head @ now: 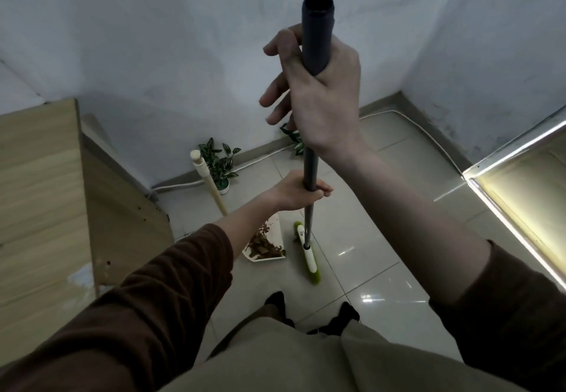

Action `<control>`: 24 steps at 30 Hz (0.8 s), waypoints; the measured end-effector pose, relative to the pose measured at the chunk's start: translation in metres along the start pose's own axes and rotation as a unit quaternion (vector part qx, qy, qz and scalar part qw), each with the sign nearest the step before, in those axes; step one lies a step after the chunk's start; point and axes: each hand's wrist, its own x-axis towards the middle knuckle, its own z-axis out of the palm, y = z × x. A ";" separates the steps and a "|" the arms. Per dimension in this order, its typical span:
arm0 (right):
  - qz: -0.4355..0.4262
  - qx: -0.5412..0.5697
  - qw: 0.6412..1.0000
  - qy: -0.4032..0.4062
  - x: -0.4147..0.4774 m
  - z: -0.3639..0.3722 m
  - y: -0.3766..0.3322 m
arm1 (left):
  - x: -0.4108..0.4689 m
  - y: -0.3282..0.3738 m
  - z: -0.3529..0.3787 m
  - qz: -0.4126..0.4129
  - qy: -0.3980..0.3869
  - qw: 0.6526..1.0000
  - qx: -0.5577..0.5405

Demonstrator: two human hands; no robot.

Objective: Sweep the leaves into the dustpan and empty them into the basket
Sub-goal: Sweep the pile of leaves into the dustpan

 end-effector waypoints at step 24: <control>0.014 -0.016 0.997 -0.079 0.010 -0.030 0.000 | 0.031 0.020 0.021 -0.084 0.091 0.992 -0.016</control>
